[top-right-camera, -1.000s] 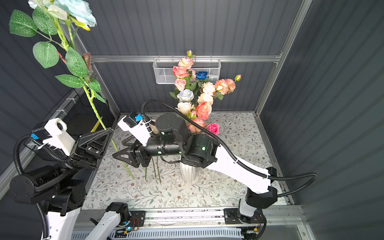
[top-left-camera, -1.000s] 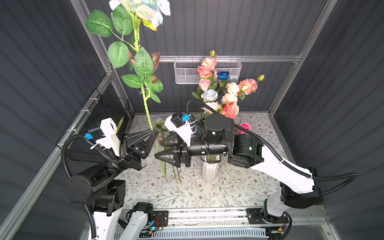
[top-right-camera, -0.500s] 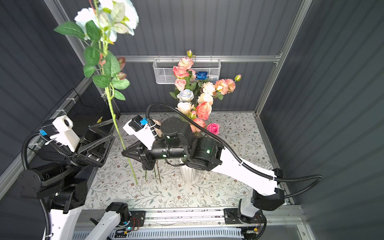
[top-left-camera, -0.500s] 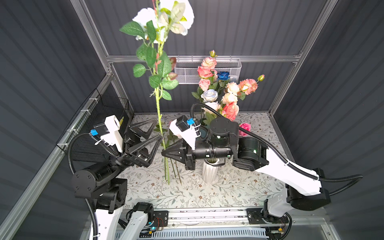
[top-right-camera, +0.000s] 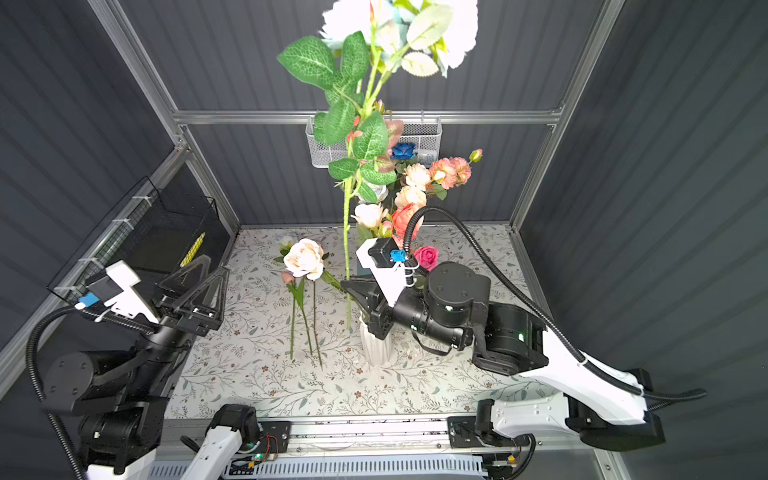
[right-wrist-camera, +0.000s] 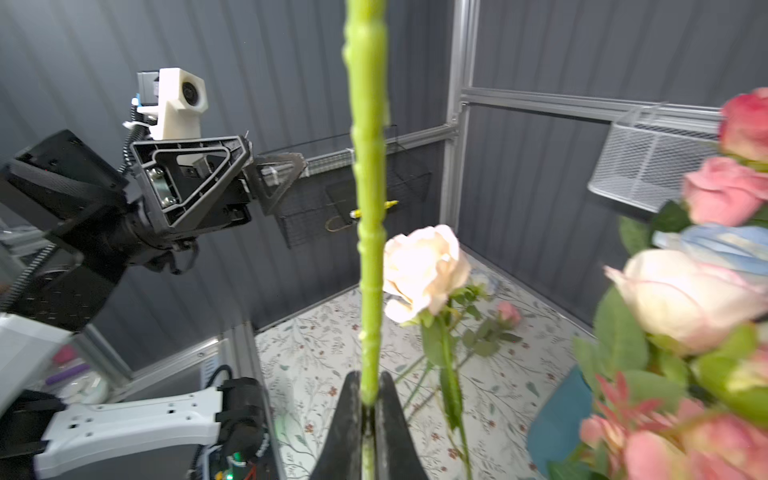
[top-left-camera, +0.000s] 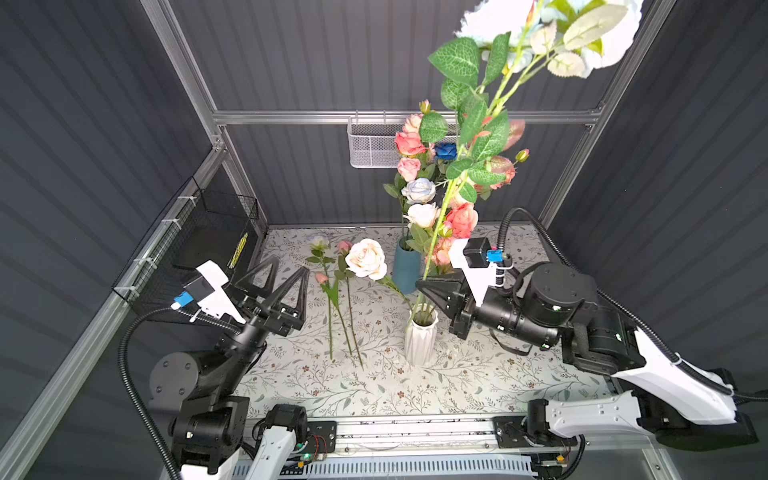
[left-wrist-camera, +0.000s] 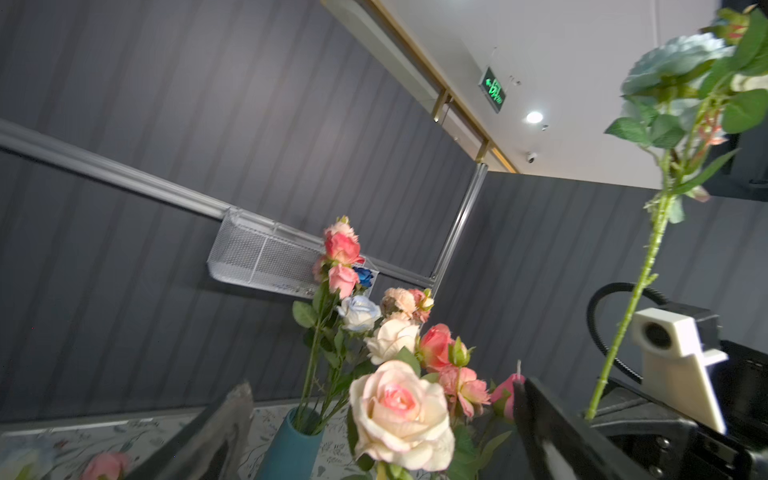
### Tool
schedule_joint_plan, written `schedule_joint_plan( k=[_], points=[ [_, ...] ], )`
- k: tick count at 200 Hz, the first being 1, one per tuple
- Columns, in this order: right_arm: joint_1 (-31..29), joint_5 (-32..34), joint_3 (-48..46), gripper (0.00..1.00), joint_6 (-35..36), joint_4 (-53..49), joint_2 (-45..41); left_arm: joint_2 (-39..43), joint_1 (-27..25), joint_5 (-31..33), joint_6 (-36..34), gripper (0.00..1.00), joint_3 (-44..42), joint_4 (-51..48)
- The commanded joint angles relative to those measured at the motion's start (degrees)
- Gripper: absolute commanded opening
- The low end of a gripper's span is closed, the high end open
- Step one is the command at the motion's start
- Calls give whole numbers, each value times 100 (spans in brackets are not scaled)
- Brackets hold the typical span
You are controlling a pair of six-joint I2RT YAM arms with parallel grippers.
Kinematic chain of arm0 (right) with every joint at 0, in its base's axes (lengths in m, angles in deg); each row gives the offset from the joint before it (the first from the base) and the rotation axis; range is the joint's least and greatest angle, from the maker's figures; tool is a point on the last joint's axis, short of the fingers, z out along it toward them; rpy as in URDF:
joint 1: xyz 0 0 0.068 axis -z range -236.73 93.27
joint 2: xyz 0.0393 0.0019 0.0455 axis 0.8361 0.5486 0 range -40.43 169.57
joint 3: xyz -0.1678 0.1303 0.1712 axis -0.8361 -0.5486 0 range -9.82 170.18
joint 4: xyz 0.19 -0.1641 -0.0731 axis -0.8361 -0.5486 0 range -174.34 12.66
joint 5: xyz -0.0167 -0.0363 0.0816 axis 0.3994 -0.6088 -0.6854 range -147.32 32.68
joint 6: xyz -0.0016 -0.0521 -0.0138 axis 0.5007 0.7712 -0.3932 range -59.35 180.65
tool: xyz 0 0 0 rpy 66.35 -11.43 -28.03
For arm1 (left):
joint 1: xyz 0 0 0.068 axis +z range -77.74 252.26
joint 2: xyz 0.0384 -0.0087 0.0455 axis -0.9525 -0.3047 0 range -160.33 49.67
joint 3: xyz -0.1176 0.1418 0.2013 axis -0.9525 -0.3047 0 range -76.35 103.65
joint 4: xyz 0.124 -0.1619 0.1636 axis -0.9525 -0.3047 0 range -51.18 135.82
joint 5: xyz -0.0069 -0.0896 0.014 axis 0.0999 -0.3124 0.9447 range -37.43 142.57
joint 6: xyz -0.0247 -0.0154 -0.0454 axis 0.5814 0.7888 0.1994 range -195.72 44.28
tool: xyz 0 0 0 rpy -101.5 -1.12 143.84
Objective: Arrange the flowers into the vase
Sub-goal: 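Open the left gripper while the right gripper carries the stem over the white vase, then lower the white flower into the white vase and open the right gripper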
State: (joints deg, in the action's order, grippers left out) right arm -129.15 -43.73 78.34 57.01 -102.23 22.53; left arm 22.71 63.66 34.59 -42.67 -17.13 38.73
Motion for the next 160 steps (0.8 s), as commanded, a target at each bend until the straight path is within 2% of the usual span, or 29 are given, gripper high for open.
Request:
schedule_joint_plan(
  k=[1,68,120,149,160],
  points=[
    [12,990,-393,0,521,399,-125,177,-20,458,-343,100,-193,-699],
    [204,1381,-1524,0,755,1385,-221,149,-19,504,-364,100,-477,-803],
    [364,1156,-2279,0,-4,1458,-357,2,-19,462,-279,100,-608,-765],
    [360,1182,-2758,0,-635,1407,-471,-193,-20,692,-204,100,-669,-1008],
    [361,1105,-2899,12,-865,1361,-565,-373,-19,959,-169,100,-581,-1331]
  ],
)
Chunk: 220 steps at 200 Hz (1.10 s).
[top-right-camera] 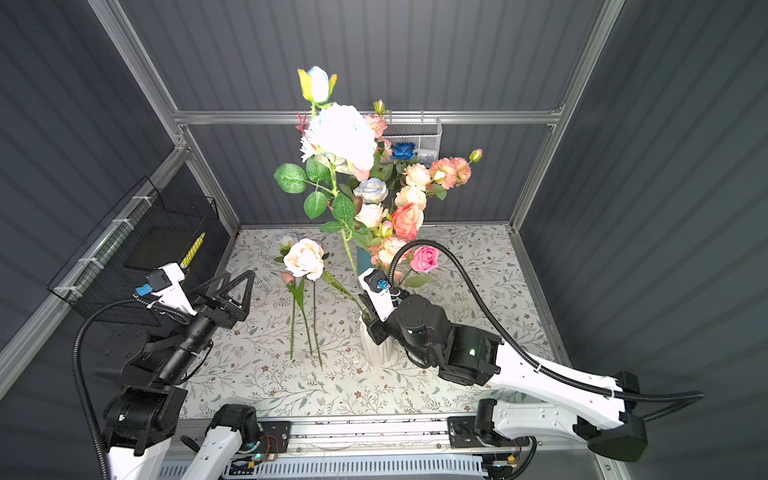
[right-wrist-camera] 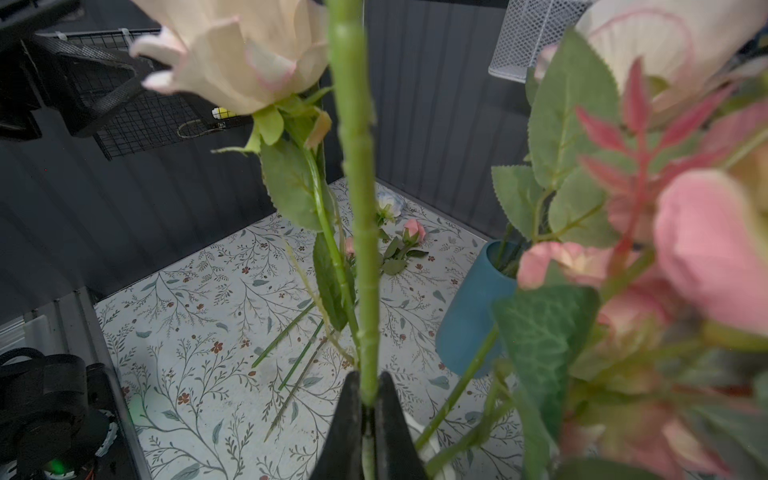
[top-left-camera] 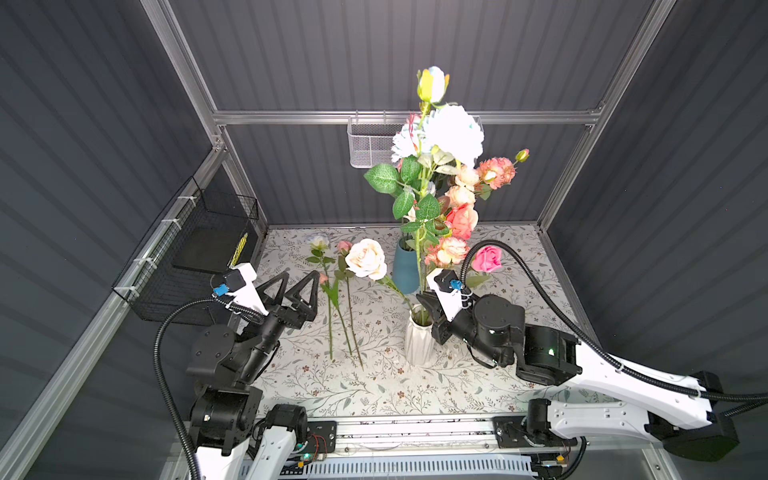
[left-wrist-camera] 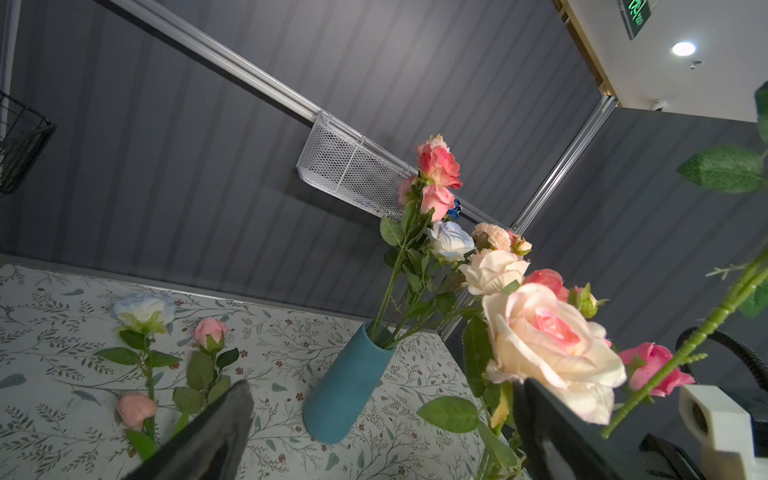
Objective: Arrange the flowers into the vase
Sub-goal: 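Lower the white flower into the white vase and open the right gripper, then grasp the pink tulip stem with the left gripper while the right gripper withdraws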
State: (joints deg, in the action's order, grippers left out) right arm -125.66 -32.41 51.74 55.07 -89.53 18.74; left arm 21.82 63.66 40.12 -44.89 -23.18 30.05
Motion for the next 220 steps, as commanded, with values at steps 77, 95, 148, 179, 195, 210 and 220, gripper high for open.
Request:
schedule_joint_plan(
  k=[77,95,148,179,195,210,220],
  points=[
    [-51,-540,-746,68,-1570,-352,-1056,-1374,-19,709,104,97,-388,-1219],
    [-68,-629,-825,70,-1641,-402,-1281,-1703,-19,700,73,97,-632,-1045],
    [-129,-816,-935,69,-1551,-360,-1676,-3327,-10,1157,131,70,-1027,-313],
    [-143,-756,-944,67,-1509,-383,-1783,-4111,-18,1193,381,65,-1272,481],
    [-143,-719,-962,67,-1498,-384,-1830,-4513,-35,1161,511,63,-1320,838],
    [-156,-698,-977,67,-1474,-397,-1853,-4867,-192,1332,483,61,-1206,992],
    [-154,-691,-977,67,-1473,-418,-1857,-5100,-335,1539,400,61,-1058,971]
  ],
)
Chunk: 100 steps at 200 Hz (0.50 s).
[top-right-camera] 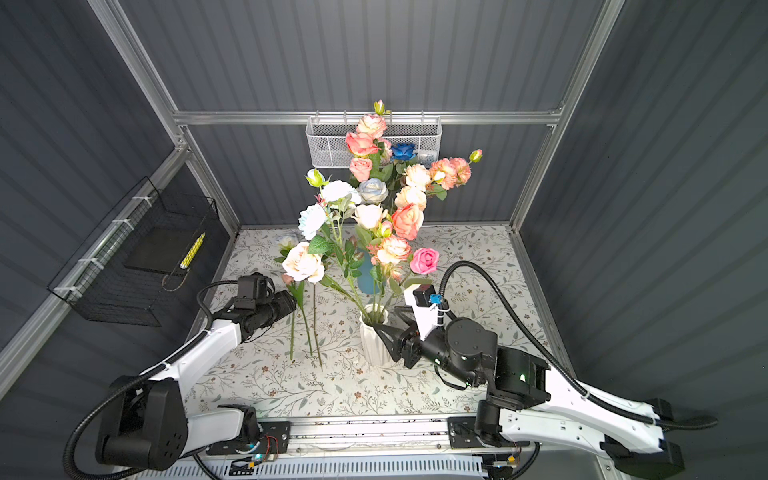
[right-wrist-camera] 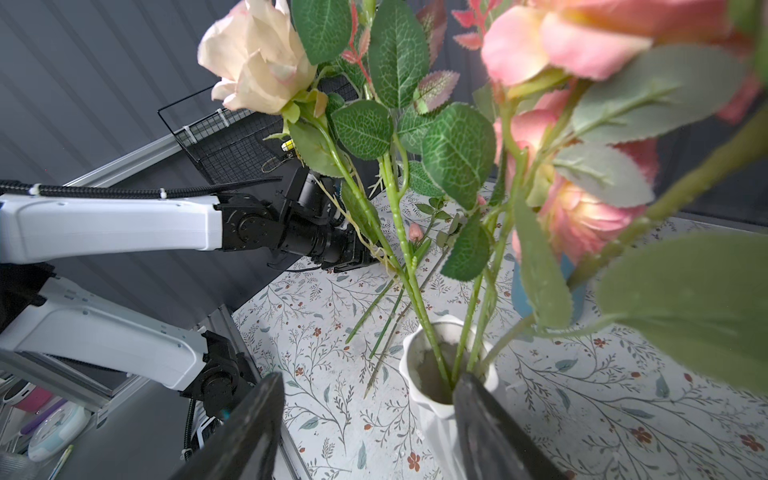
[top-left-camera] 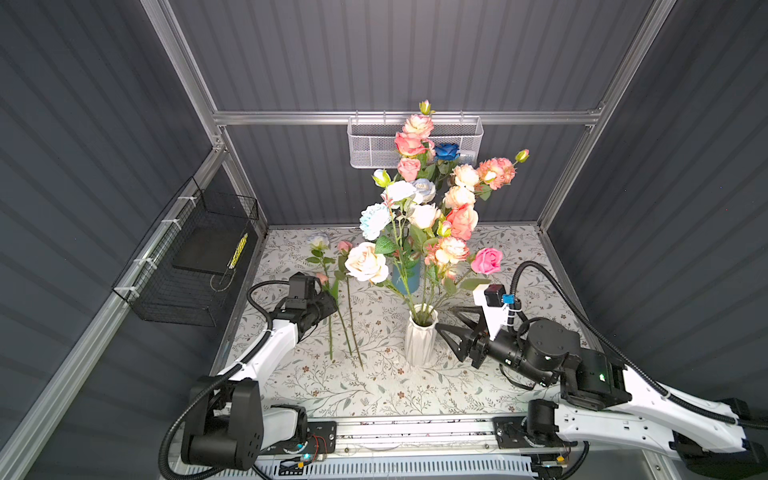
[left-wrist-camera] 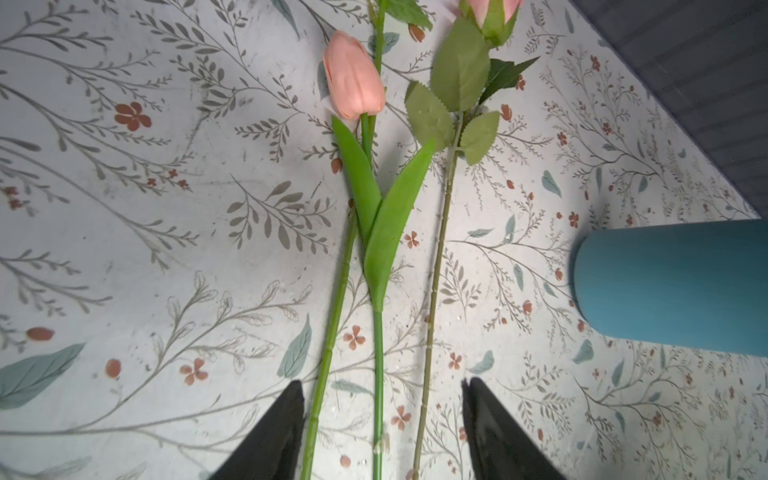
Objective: Arrange the flowers into the vase
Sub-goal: 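Grasp the pink tulip stem with the left gripper while the right gripper withdraws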
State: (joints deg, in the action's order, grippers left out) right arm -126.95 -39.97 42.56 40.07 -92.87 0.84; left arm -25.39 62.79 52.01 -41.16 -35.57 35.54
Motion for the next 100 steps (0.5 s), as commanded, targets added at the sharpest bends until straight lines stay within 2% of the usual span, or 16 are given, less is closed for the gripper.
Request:
schedule_joint_plan(
  k=[1,24,63,100],
  points=[
    [-26,66,-60,67,27,-87,-67,-400,-261,361,16,61,197,422],
    [-27,109,-104,67,7,-120,-132,-876,-497,662,-133,61,510,357],
    [-28,171,-210,66,-60,-150,-334,-1557,-520,1346,-220,56,897,126],
    [-33,225,-211,66,-113,-251,-437,-2158,-520,1332,-293,52,1274,330]
  ],
)
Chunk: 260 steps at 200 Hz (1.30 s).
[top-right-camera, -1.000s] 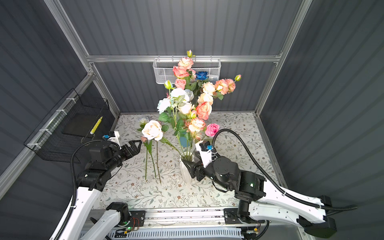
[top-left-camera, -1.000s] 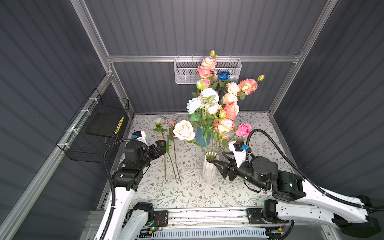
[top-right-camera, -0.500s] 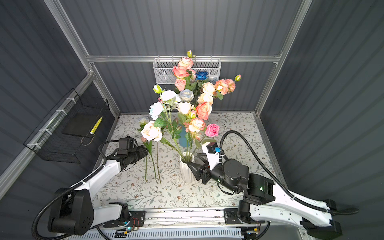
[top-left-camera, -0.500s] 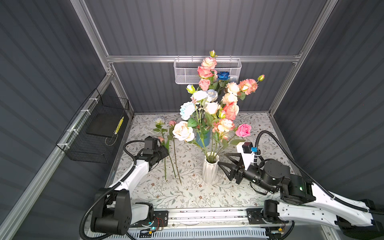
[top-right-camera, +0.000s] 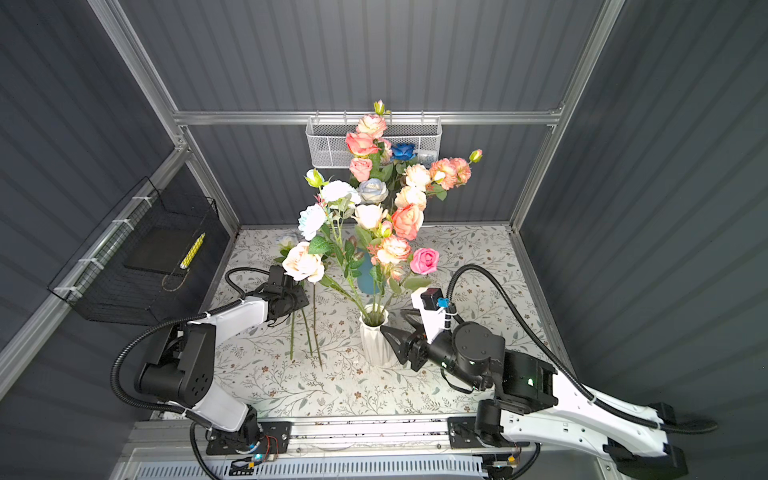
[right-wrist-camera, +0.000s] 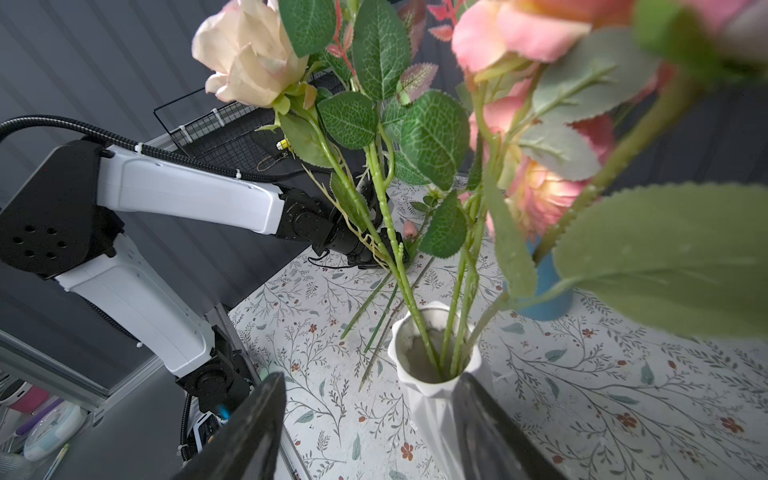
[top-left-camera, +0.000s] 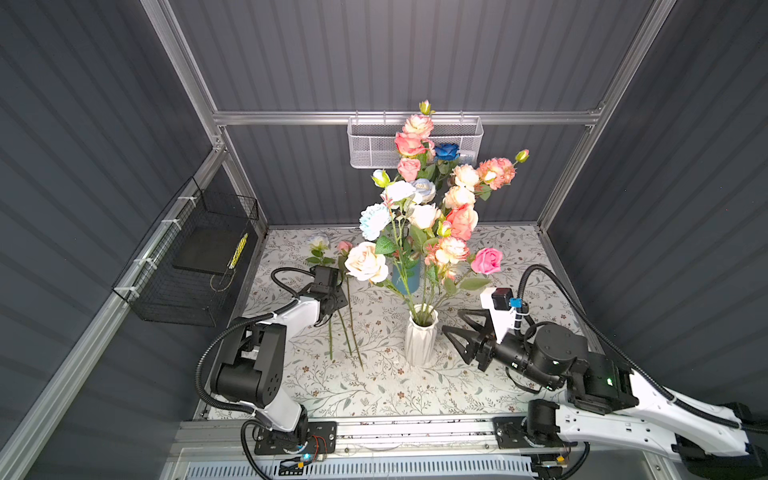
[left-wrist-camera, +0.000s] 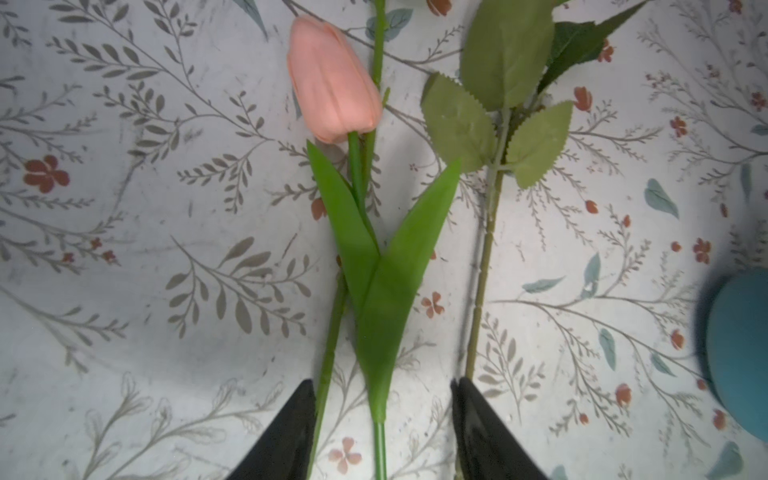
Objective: Arrange the flowers into the vase
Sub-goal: 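Grasp the pink tulip stem with the left gripper while the right gripper withdraws, then lift the pink tulip upright with the left gripper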
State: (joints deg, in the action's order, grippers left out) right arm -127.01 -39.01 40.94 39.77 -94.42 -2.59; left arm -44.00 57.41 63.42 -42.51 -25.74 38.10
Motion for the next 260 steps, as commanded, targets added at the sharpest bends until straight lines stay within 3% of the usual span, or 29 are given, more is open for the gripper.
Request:
schedule_joint_plan(
  k=[1,39,75,135,213,260],
  points=[
    [-24,129,-49,66,-82,-95,-93,-313,17,182,-157,52,300,76],
    [-31,238,-118,66,-132,-176,-269,-636,17,144,-135,41,283,157],
    [-36,283,-98,65,-102,-199,-276,-890,17,222,-163,19,287,143],
    [-35,316,-93,65,-100,-224,-320,-332,17,296,-147,1,113,232],
    [-38,170,112,71,13,-205,-354,2323,17,381,-20,0,-245,-297],
    [-36,-658,624,76,377,-166,-109,4405,17,-75,1,0,111,-1246]
  ],
)
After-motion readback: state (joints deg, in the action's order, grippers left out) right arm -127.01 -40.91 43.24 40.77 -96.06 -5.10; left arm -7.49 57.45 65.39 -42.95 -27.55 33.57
